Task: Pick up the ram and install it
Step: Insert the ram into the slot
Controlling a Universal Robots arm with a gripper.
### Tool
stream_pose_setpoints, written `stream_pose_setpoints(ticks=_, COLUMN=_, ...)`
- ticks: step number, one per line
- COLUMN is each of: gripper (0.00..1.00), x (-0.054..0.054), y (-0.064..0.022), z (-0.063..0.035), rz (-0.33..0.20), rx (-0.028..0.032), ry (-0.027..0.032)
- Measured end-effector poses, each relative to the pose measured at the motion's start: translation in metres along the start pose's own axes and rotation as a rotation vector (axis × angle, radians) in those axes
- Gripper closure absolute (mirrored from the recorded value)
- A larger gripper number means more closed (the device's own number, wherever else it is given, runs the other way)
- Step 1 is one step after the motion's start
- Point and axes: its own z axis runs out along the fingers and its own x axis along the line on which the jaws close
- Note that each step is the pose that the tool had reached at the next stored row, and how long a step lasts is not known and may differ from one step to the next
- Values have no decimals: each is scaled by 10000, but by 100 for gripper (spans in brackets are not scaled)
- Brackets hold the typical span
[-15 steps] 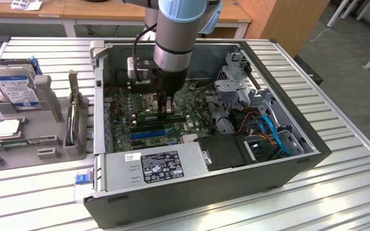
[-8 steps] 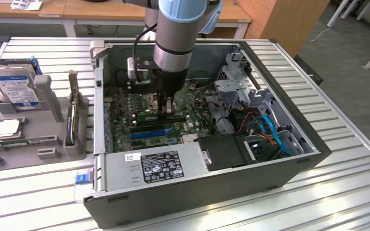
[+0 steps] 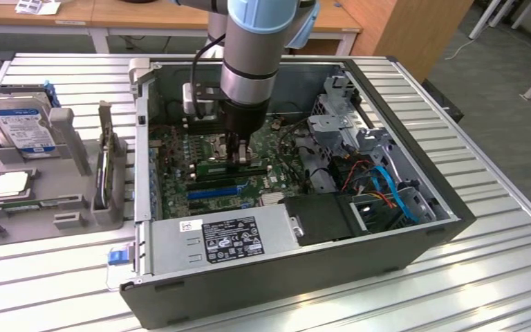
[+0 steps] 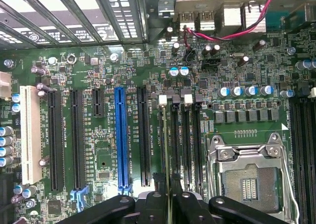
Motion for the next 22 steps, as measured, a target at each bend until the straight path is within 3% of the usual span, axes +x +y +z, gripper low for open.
stream_pose_setpoints(ticks=16, gripper=86, x=0, y=-2, z=44, rz=1, rx=-5, ry=1)
stream_pose_setpoints(ticks=20, gripper=78, x=0, y=-2, z=45, rz=0, rx=-4, ry=0)
stream_pose_setpoints(ticks=22, gripper=78, x=-1, y=1, z=-20, rz=3, rx=-3, ry=-2)
